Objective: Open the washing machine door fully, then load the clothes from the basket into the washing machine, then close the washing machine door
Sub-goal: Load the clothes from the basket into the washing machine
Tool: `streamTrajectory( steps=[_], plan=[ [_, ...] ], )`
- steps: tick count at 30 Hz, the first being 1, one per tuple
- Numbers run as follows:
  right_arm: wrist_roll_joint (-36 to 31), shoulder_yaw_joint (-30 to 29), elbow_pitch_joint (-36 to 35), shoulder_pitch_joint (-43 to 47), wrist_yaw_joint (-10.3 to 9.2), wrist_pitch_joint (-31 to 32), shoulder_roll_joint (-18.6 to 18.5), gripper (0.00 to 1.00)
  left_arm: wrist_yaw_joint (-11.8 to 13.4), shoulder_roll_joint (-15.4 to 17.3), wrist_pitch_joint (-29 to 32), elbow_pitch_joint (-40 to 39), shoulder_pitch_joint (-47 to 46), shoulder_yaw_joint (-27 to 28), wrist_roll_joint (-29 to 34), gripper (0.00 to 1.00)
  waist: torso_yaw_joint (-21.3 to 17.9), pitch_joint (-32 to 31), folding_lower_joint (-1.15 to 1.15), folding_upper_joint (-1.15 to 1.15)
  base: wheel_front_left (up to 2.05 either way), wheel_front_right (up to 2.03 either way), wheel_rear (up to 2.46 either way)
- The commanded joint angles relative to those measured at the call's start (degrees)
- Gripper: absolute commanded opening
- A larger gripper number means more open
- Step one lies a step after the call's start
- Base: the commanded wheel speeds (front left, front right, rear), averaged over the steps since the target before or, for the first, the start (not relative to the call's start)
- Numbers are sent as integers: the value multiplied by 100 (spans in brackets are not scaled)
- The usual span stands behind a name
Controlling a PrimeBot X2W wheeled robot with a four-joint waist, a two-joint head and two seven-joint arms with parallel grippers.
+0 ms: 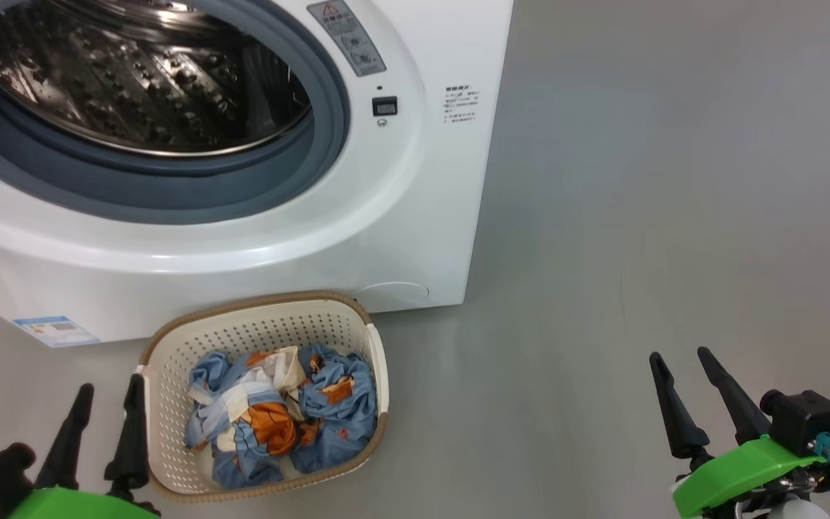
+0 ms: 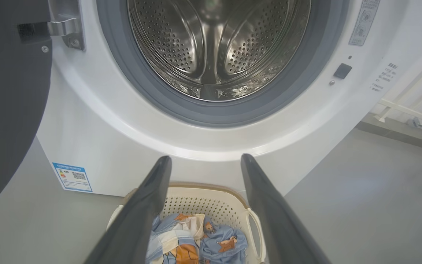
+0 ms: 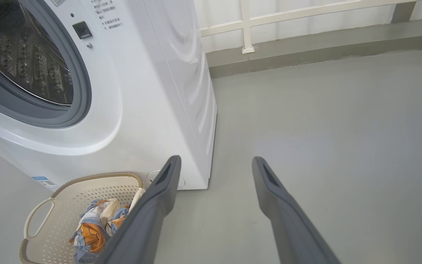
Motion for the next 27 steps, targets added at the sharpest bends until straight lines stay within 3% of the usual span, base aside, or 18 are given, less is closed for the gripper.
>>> streamTrajectory(
  steps=[1,12,27],
  plan=[
    [-43,127,-160,-151,9,-69,2,100,9,87,-31,-29,-295,177,94,100,10,128,0,0,0,0,0],
    [-178,194,-266,-467,9,-69,188,100,9,-119,-31,921,-804,-292,112,100,-79,773,0,0,0,0,0],
    [-419,271,-428,-1062,9,-69,492,100,9,251,-31,2533,-2323,-1248,-251,100,-311,2084,0,0,0,0,0]
  ],
)
